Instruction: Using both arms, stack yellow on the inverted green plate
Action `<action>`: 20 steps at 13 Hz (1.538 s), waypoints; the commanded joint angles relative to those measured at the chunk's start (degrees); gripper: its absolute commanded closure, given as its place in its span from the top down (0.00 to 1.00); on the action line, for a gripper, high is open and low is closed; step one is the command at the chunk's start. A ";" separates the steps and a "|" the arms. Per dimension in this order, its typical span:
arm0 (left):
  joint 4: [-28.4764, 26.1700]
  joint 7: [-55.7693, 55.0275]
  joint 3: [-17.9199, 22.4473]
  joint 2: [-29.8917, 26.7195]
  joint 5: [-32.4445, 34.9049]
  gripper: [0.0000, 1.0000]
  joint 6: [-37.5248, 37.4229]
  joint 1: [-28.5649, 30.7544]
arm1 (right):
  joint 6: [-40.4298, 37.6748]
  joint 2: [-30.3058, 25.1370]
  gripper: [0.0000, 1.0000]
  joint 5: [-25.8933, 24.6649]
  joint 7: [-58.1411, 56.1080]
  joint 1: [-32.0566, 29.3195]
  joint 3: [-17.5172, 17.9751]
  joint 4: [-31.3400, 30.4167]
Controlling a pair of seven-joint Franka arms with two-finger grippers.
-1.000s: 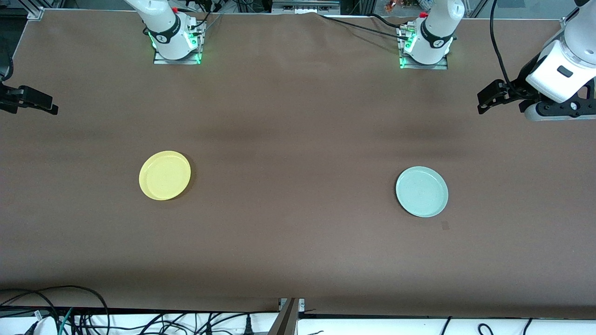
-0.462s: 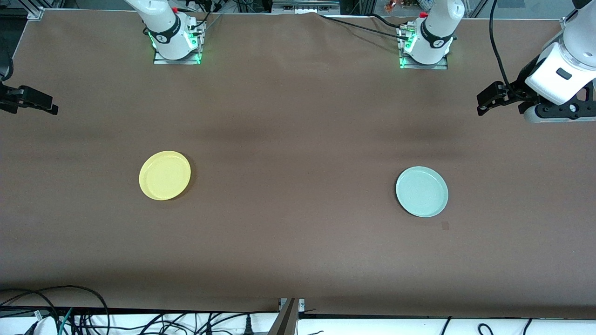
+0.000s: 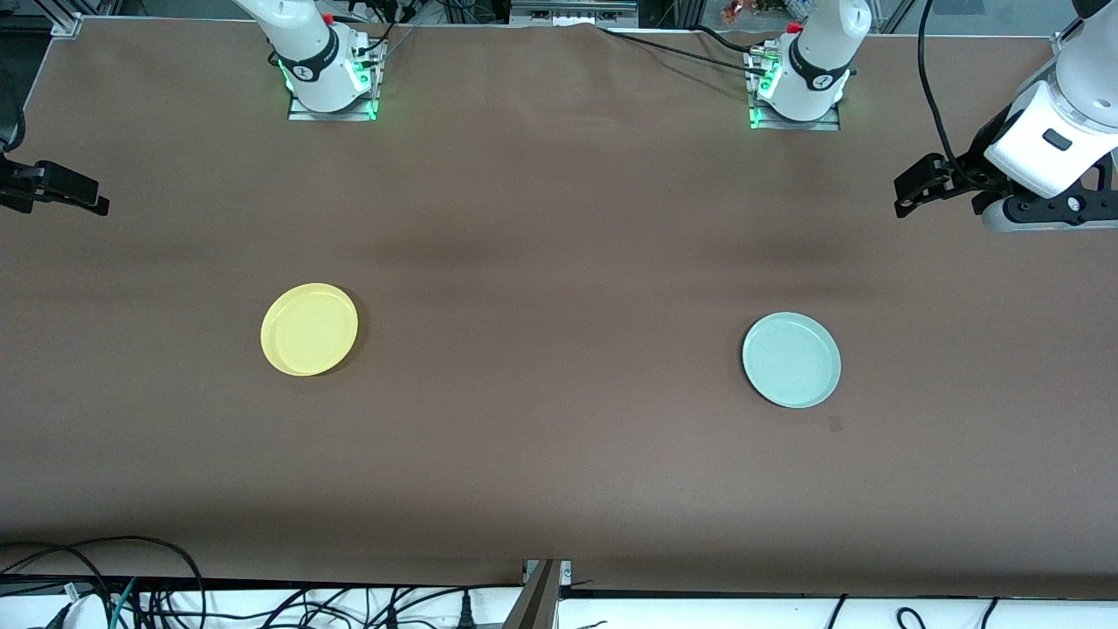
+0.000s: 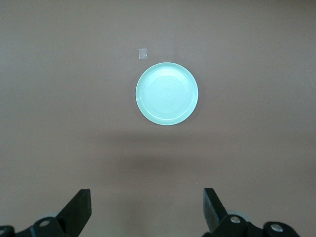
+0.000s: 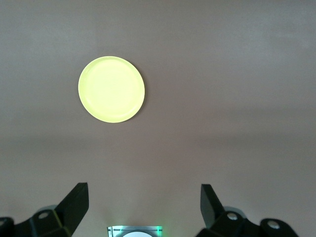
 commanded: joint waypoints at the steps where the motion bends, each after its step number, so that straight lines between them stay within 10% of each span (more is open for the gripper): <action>1: 1.50 0.32 -0.08 0.69 -0.21 1.00 -0.41 0.08 | -0.90 -0.23 1.00 -0.03 -0.29 -0.21 0.09 0.68; 20: 2.29 -0.38 -3.78 0.78 0.49 1.00 -0.32 -0.36 | -2.48 -0.32 1.00 0.06 -0.38 -0.21 0.00 0.59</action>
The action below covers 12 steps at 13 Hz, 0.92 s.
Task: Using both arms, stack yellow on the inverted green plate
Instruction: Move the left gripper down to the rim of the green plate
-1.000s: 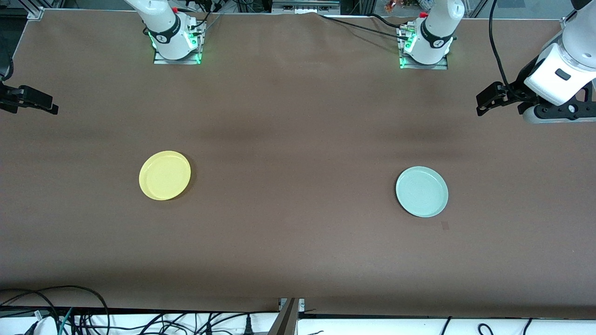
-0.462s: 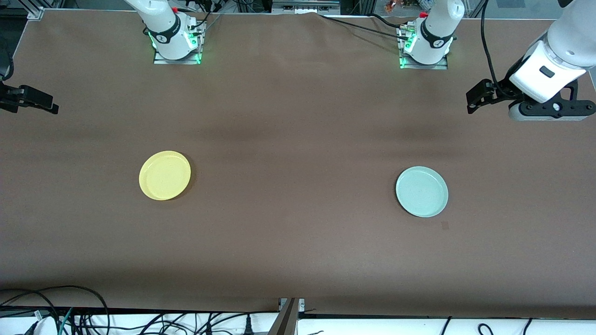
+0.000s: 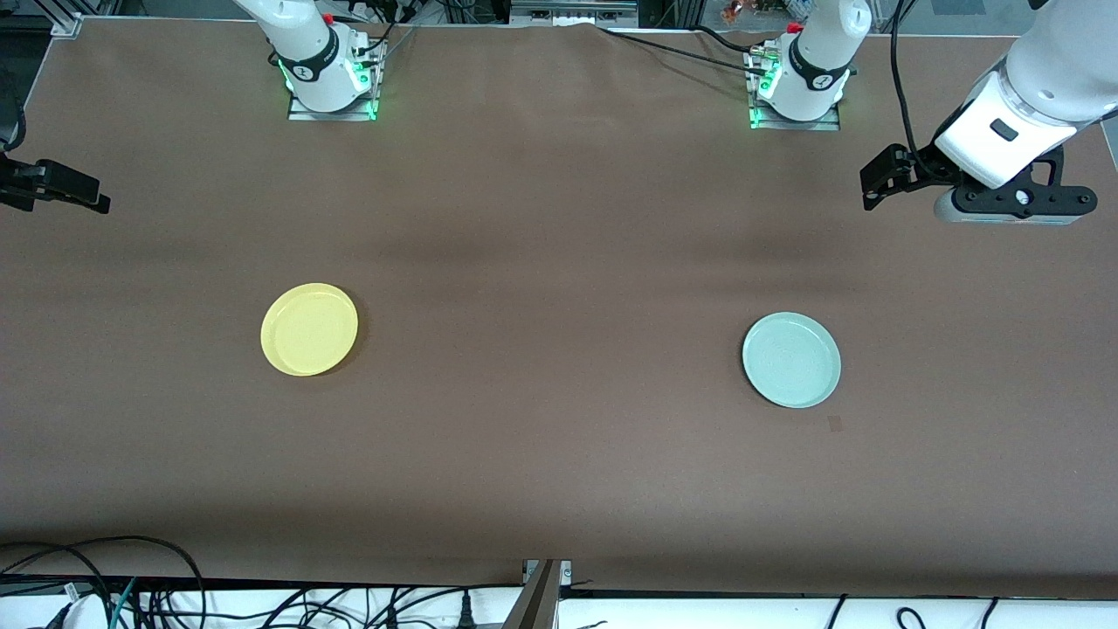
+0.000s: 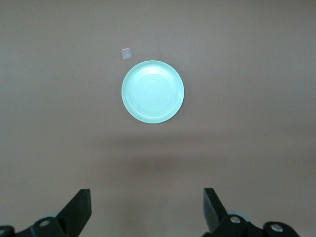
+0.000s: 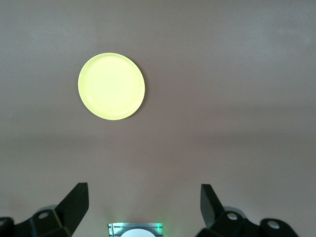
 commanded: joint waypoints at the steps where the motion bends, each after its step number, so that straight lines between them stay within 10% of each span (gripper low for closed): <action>1: 2.17 -0.31 0.06 0.82 0.45 1.00 -0.38 -0.25 | -1.54 -0.23 1.00 0.06 -0.38 -0.21 0.02 0.68; 12: 2.53 0.39 0.14 1.70 0.72 1.00 -0.47 -0.16 | -1.54 -0.31 1.00 0.06 -0.38 -0.21 0.02 0.68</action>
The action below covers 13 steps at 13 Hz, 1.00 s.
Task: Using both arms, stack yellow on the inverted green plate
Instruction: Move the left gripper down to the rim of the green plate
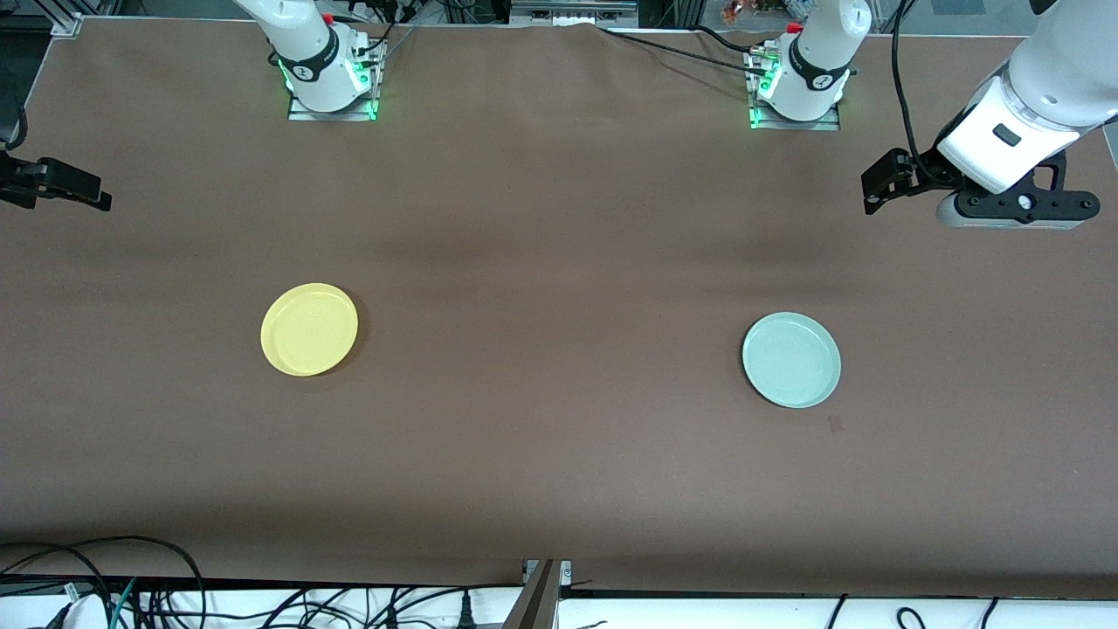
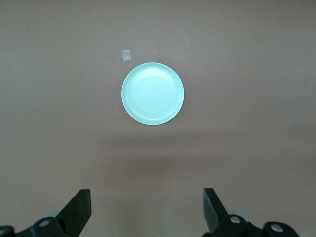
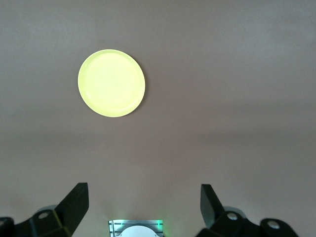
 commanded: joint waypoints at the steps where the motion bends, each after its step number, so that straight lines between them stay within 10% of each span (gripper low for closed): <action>1: 1.78 0.46 0.00 0.83 0.63 1.00 -0.51 0.01 | -1.01 -0.23 1.00 0.06 -0.38 -0.21 0.02 0.59; 13: 4.14 0.20 -0.09 2.85 1.06 1.00 -0.42 -0.34 | -1.01 -0.23 1.00 -0.12 -0.38 -0.21 0.11 0.68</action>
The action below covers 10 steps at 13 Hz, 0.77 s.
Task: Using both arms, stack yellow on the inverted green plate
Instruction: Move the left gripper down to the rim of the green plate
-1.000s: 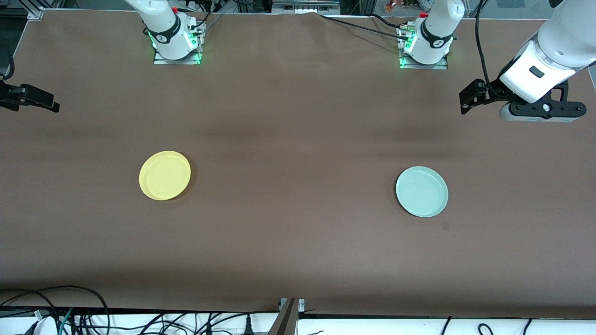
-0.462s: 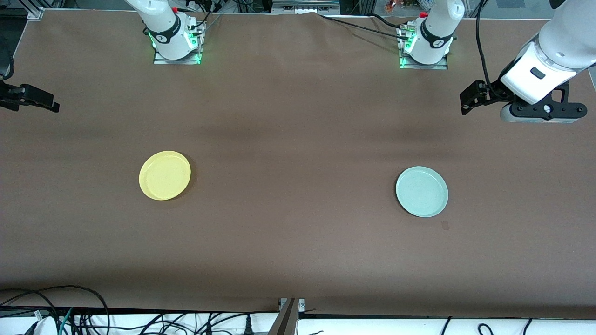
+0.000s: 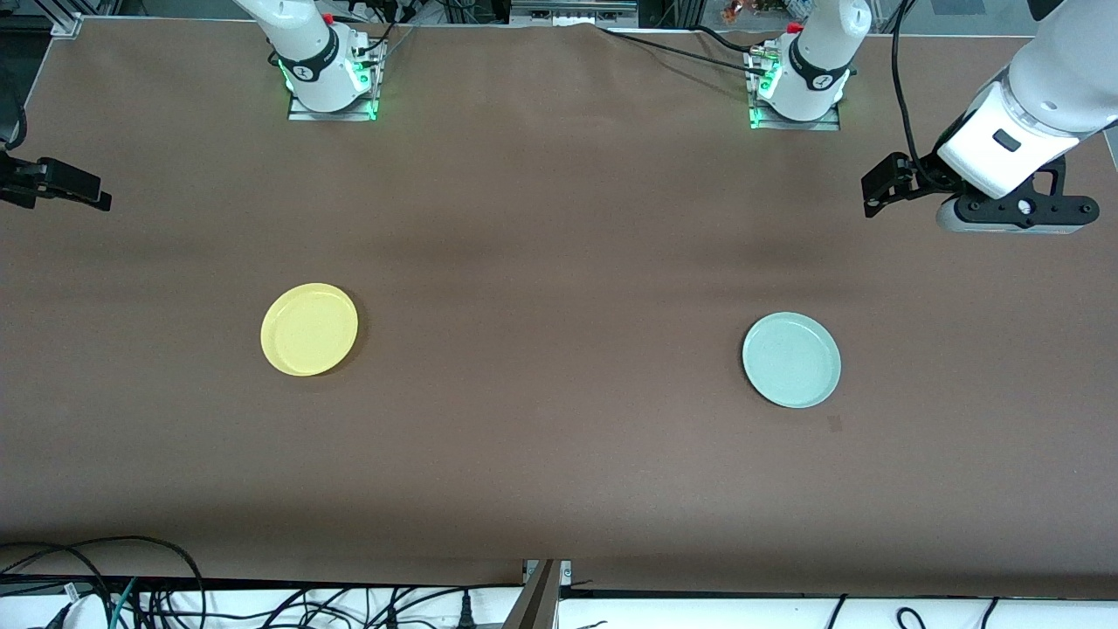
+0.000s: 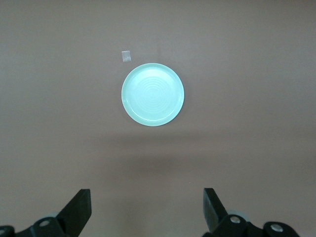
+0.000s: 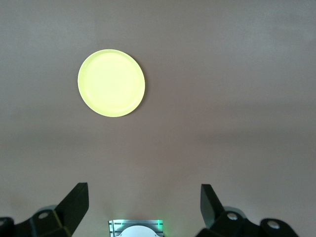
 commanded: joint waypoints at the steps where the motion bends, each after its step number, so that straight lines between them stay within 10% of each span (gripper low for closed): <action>1: 3.63 0.19 0.01 2.54 1.07 1.00 -0.64 -0.35 | -0.99 -0.31 1.00 -0.12 -0.38 -0.11 0.14 0.68; 10: 3.72 0.28 0.80 12.09 1.24 1.00 -0.90 3.07 | -1.07 -0.31 1.00 0.06 -0.38 -0.20 0.05 0.68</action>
